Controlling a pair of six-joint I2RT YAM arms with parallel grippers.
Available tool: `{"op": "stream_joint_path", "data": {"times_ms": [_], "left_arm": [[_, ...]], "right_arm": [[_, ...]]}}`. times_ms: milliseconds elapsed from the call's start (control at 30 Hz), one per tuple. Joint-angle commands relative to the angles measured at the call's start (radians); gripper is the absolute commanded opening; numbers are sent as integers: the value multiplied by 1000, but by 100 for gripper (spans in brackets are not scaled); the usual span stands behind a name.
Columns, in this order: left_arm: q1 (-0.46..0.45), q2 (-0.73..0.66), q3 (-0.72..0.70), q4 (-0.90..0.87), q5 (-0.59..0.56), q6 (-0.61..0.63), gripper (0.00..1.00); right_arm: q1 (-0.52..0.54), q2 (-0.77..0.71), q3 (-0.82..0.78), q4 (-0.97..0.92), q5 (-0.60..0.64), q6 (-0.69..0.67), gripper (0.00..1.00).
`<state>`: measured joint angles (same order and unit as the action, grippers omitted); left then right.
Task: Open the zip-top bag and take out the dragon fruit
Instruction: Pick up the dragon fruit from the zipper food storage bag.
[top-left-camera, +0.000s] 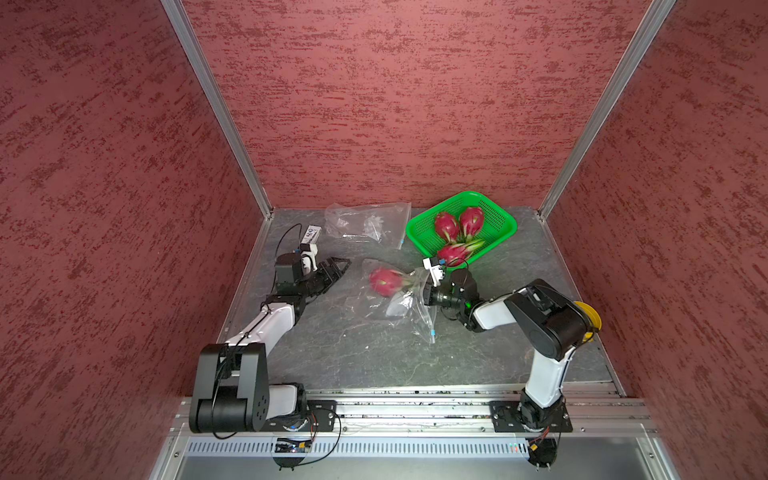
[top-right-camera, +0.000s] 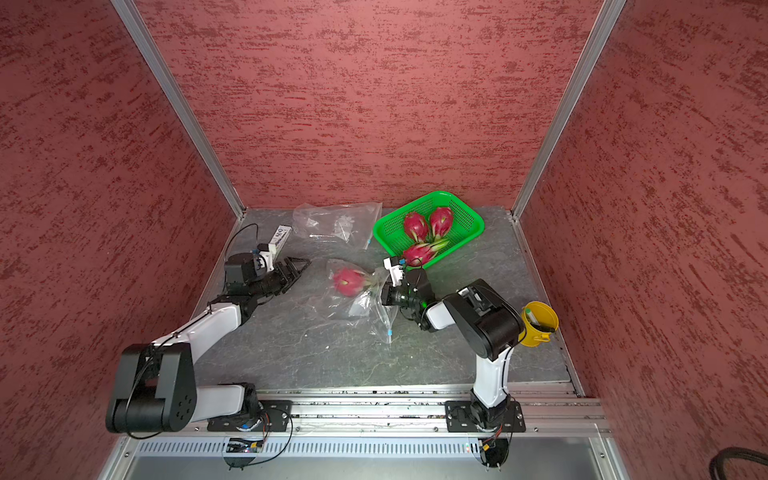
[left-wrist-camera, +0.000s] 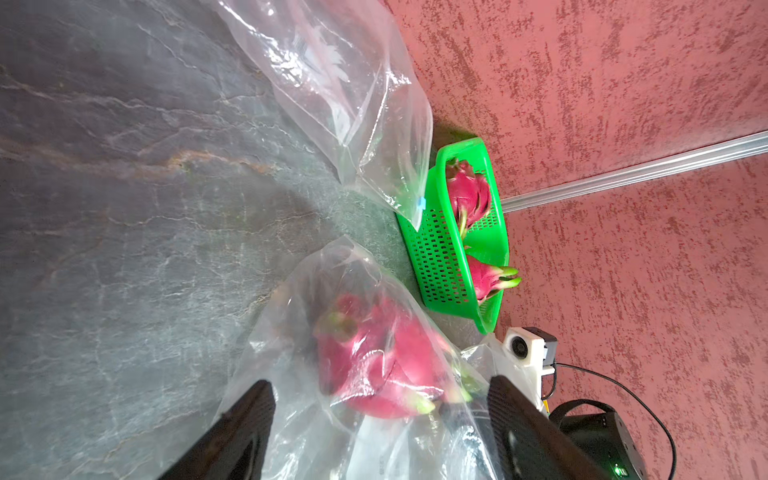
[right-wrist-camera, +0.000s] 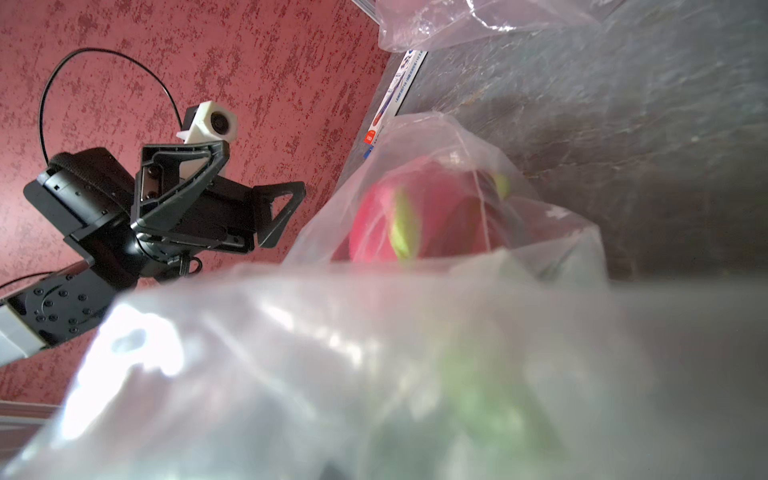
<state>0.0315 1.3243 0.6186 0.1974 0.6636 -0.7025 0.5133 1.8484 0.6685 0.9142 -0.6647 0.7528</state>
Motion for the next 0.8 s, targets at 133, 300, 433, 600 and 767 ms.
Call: {"op": "stream_joint_path", "data": {"times_ms": [133, 300, 433, 600, 767], "left_arm": [[0, 109, -6, 84, 100, -28, 85], [-47, 225, 24, 149, 116, -49, 86], [-92, 308, 77, 176, 103, -52, 86], [-136, 398, 138, 235, 97, -79, 86], [-161, 447, 189, 232, 73, -47, 86]], "right_arm": [[-39, -56, 0, -164, -94, -160, 0], [-45, -16, 0, -172, -98, -154, 0], [-49, -5, -8, -164, -87, -144, 0], [-50, -3, -10, -164, -85, -148, 0], [-51, 4, -8, -163, -88, -147, 0]]}}
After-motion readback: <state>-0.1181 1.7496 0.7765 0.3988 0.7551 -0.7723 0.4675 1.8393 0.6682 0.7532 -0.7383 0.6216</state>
